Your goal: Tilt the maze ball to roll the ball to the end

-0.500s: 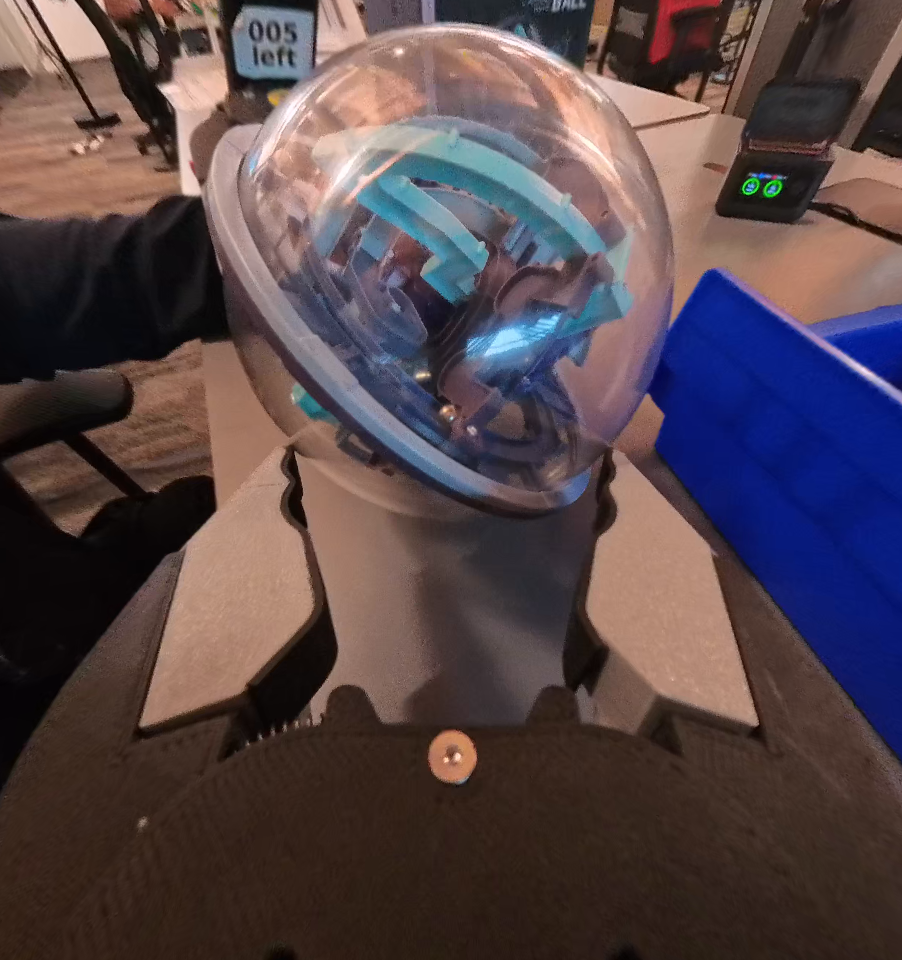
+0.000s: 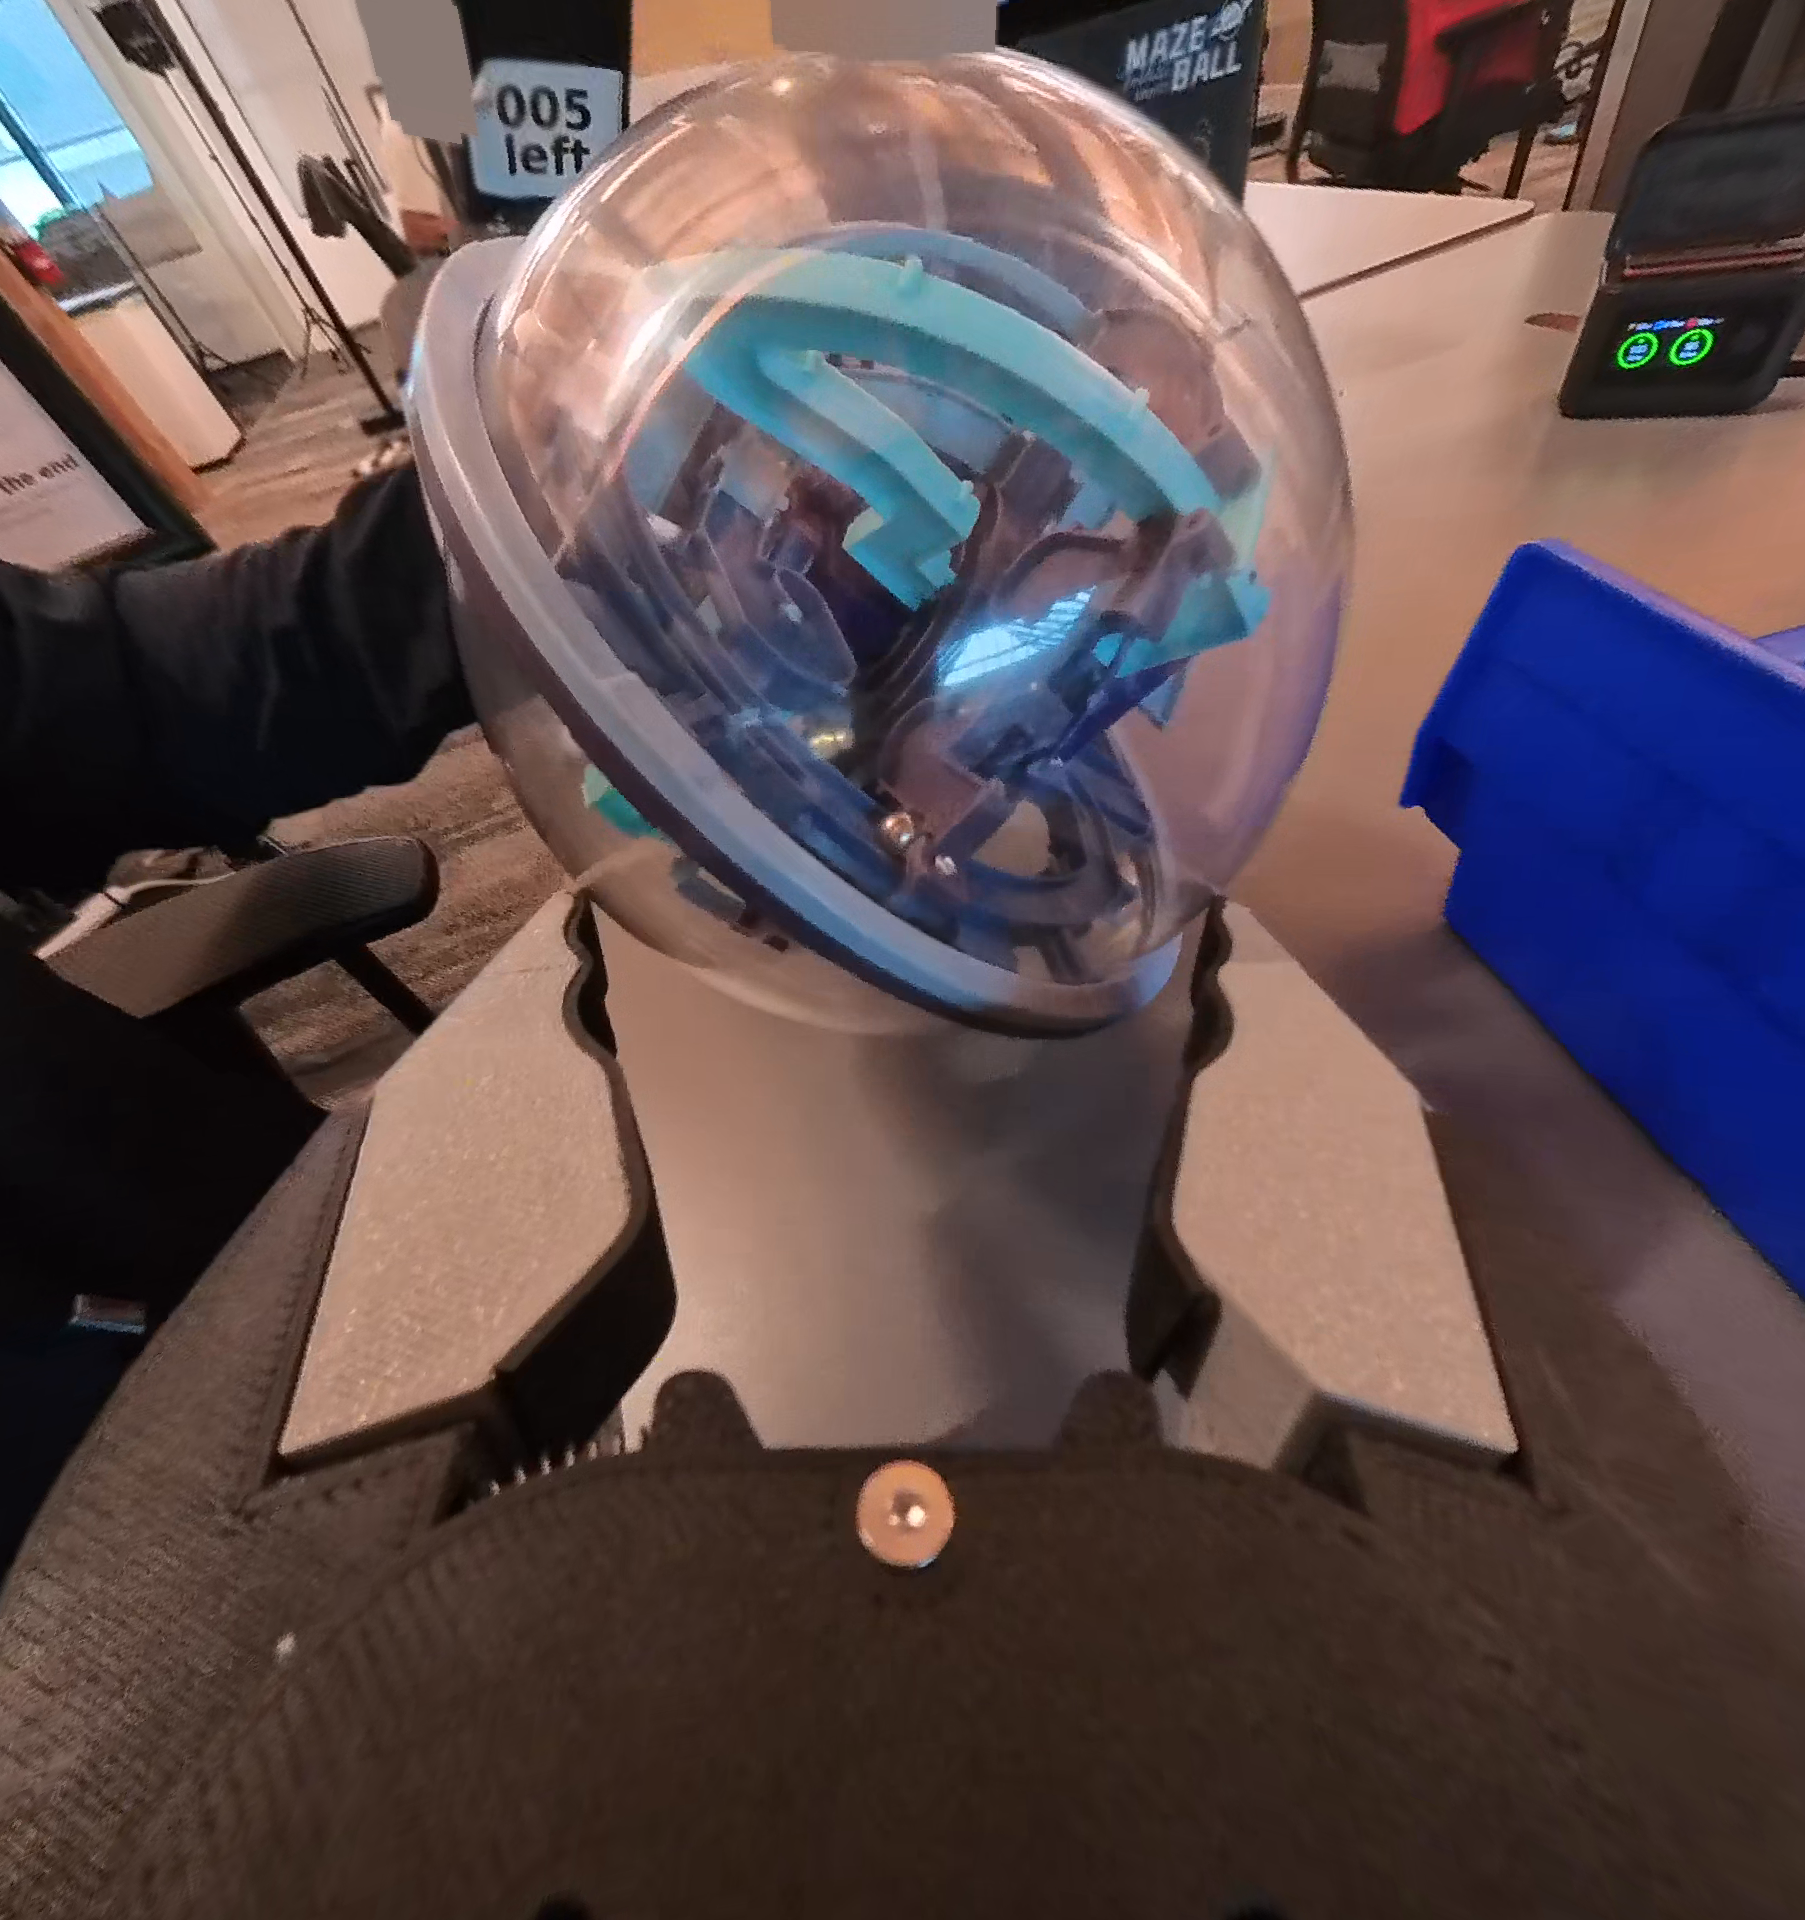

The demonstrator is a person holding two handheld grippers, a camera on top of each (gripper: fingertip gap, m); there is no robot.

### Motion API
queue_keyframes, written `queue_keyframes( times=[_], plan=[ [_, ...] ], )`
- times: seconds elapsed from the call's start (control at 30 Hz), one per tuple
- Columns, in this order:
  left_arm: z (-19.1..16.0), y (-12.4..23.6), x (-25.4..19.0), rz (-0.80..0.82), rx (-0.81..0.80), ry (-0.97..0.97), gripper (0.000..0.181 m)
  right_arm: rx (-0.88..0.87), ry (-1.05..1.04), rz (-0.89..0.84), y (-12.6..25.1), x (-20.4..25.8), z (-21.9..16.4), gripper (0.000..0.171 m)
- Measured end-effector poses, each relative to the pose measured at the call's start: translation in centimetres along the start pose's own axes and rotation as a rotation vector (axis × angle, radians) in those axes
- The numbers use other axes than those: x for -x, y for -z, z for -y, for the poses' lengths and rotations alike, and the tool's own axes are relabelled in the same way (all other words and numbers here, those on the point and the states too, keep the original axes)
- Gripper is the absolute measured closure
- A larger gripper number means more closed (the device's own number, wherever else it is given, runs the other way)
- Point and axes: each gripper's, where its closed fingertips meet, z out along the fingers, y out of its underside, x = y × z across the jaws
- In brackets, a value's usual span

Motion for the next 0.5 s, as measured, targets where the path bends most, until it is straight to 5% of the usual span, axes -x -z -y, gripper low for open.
queue_keyframes(
  times=[0.5],
  plan=[
    [-2.1,0.5,0.1,-0.002,0.074,0.077,0.043,0.037,-0.06,-0.001,-1.2,0.9,-1.2,0.061]
  ],
)
